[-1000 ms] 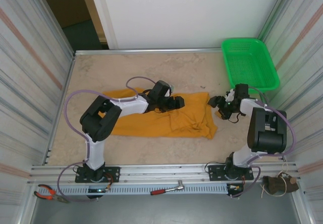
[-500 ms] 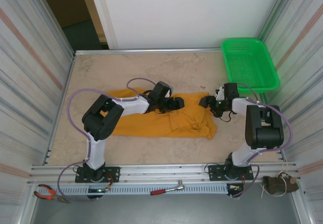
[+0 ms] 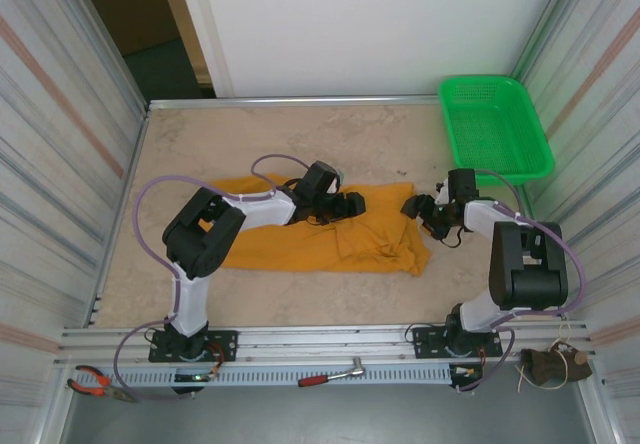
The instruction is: Fold the inside-out t-shirt
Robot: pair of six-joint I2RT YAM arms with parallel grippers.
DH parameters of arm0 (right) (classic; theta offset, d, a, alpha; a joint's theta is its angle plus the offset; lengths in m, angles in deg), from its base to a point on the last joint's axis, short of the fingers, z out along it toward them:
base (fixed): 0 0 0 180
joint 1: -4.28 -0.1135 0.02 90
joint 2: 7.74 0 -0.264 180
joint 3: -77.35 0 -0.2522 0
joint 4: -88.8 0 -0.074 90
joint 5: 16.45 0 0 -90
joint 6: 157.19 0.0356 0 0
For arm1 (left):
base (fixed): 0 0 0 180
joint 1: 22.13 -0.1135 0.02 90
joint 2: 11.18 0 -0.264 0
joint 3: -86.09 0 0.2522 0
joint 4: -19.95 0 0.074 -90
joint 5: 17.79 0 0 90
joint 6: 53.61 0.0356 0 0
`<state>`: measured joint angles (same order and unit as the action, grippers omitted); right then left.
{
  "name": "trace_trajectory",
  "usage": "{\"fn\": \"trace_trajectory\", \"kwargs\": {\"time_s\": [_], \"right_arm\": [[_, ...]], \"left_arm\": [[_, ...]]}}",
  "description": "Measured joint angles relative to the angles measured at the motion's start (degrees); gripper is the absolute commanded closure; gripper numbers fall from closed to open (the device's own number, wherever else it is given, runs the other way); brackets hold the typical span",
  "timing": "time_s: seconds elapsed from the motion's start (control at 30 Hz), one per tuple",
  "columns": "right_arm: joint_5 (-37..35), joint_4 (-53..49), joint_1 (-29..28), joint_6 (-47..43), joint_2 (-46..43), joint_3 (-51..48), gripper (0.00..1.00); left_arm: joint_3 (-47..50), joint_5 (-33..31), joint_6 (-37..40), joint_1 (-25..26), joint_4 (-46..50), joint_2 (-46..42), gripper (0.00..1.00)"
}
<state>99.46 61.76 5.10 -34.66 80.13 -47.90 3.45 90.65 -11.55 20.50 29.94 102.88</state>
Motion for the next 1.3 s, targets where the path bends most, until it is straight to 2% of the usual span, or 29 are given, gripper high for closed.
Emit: {"fn": "trace_trajectory", "kwargs": {"time_s": [0.13,0.3,0.43,0.53,0.6,0.67,0.73,0.83,1.0,1.17,1.3], "right_arm": [[1.5,1.7,-1.7,0.1,0.4,-0.3,0.33],[6.7,6.0,-10.1,1.0,2.1,-1.5,0.38],[8.0,7.7,-10.4,2.6,3.3,-1.5,0.41],[7.8,8.8,-10.6,3.7,4.1,-1.5,0.55],[6.9,9.1,-10.6,4.8,4.5,-1.5,0.69],[5.5,9.2,-10.6,5.9,4.9,-1.5,0.88],[3.8,8.8,-10.6,6.5,4.9,-1.5,1.0],[2.2,7.1,-10.0,7.3,3.5,-1.5,1.0],[-0.8,-0.3,-5.2,6.0,-2.2,-0.2,1.0],[-4.3,-8.6,0.2,2.7,-6.8,4.0,1.0],[-6.9,-13.4,2.6,0.7,-8.2,5.7,1.0]], "left_arm": [[0.0,0.0,0.0,0.0,-0.1,0.0,0.23],[-0.1,0.0,0.0,0.0,-0.2,0.1,0.23],[-0.6,0.0,0.0,0.2,-0.2,0.5,0.23],[-0.7,0.0,0.0,0.2,-0.2,0.5,0.22],[-0.7,0.0,0.0,0.2,-0.2,0.5,0.23],[-0.8,0.0,0.0,0.2,-0.1,0.5,0.22],[-1.1,0.0,0.0,0.2,0.2,0.5,0.22],[-1.4,0.2,0.1,-0.1,0.8,0.4,0.22],[-1.2,1.0,1.7,-3.1,3.9,-3.5,0.21],[4.4,1.0,5.3,-11.6,5.9,-14.8,0.21],[11.0,0.4,7.8,-18.9,6.6,-19.8,0.21]]}}
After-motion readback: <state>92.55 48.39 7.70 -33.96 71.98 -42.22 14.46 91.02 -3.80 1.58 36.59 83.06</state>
